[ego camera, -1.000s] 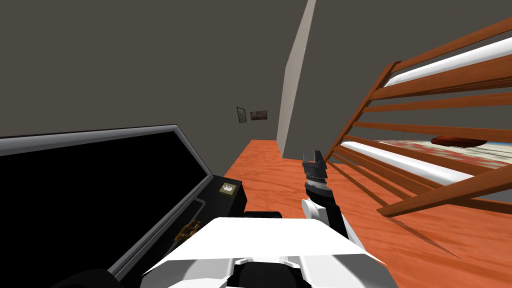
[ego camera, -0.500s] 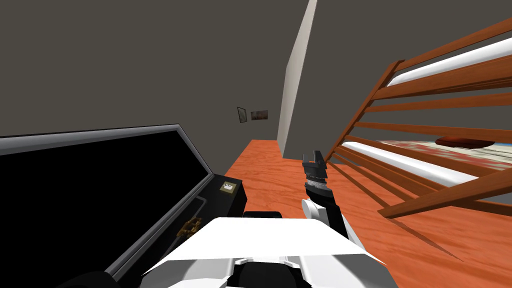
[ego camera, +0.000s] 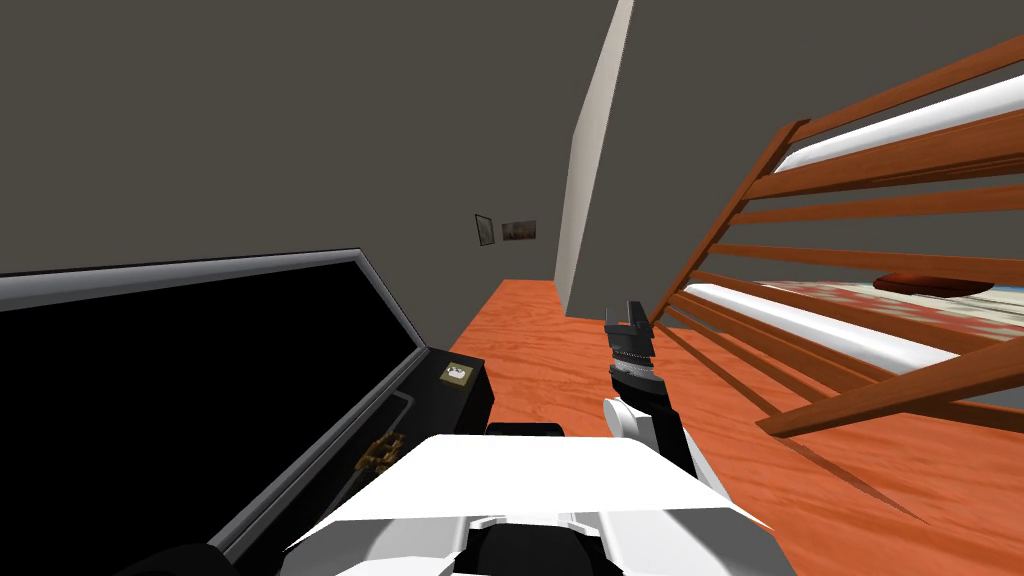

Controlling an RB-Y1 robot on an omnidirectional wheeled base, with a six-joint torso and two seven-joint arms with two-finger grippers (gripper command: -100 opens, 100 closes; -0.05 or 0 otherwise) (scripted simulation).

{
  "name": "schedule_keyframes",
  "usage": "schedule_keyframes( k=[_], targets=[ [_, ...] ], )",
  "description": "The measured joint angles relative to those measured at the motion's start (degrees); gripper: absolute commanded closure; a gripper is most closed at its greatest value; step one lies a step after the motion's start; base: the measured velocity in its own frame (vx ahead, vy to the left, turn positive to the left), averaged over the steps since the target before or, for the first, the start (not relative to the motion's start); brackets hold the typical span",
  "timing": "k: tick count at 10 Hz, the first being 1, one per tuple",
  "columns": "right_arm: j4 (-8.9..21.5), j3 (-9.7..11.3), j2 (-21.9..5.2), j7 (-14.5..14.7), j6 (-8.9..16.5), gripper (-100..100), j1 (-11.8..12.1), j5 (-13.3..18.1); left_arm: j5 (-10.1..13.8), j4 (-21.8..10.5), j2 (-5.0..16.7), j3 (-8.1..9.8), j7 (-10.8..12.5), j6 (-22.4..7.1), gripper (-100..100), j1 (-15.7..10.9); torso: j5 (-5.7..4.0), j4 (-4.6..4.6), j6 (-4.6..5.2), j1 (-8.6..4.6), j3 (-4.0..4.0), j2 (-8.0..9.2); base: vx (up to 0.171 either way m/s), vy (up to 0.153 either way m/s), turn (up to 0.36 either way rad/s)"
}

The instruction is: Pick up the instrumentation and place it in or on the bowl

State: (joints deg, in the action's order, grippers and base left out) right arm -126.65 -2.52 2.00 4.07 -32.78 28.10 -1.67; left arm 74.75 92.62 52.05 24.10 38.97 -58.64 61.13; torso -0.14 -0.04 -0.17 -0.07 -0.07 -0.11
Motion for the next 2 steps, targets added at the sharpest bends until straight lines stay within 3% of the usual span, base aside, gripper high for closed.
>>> schedule_keyframes(
  k=[2],
  targets=[
    [0.00, 0.00, 0.00, 0.00, 0.00, 0, 0.00, 0.00, 0.00, 0.00, 0.00, 0.00, 0.00, 0.00, 0, 0.00, 0.00, 0.00, 0.00, 0.00, 0.00, 0.00, 0.000, 0.000, 0.000]
  ],
)
